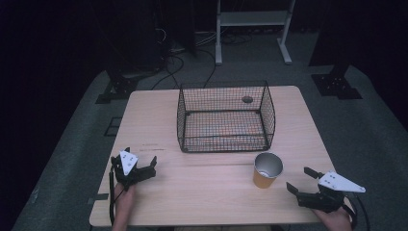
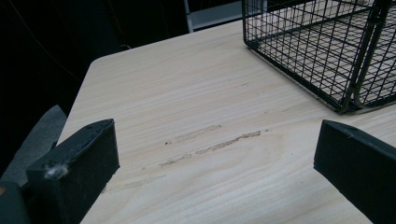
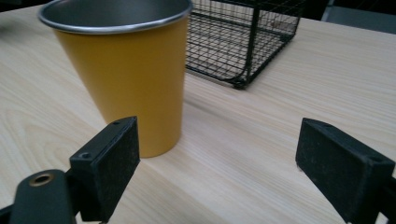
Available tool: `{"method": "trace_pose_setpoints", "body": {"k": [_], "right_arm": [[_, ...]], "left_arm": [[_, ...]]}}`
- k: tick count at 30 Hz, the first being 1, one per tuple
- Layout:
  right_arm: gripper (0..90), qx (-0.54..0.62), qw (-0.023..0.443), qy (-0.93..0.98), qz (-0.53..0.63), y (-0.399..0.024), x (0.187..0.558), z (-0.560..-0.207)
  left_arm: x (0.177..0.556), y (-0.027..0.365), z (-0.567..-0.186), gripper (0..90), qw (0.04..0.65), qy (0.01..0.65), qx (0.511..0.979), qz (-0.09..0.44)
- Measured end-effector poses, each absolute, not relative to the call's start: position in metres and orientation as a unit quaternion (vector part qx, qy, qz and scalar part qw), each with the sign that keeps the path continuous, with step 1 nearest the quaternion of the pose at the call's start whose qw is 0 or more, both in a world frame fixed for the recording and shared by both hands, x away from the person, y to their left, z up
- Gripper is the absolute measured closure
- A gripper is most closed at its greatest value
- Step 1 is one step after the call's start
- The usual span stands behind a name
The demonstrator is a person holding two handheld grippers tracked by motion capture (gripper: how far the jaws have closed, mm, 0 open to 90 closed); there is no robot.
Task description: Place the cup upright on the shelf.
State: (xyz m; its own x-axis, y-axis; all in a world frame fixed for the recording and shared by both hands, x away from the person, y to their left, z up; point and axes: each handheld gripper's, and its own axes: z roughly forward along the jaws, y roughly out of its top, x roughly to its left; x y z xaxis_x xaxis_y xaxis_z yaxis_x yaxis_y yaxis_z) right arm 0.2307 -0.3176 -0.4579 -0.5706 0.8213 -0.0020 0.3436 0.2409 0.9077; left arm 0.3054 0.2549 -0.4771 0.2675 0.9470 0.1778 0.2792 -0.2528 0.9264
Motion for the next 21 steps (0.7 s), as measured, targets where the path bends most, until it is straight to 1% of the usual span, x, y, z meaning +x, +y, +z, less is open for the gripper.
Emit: {"method": "trace_pose_setpoints", "body": {"k": [12,21], "right_arm": [[11.5,0.36,0.237,0.767,0.476,-0.293,0.23,-0.457],[9.0,0.346,0.23,0.778,0.471,-0.278,0.238,-0.455]], "left_arm": [[0.305,0.255,-0.477,0.0,0.413,0.451,0.681,0.404],[0.305,0.255,-0.477,0.0,0.413,0.45,0.681,0.404]]}}
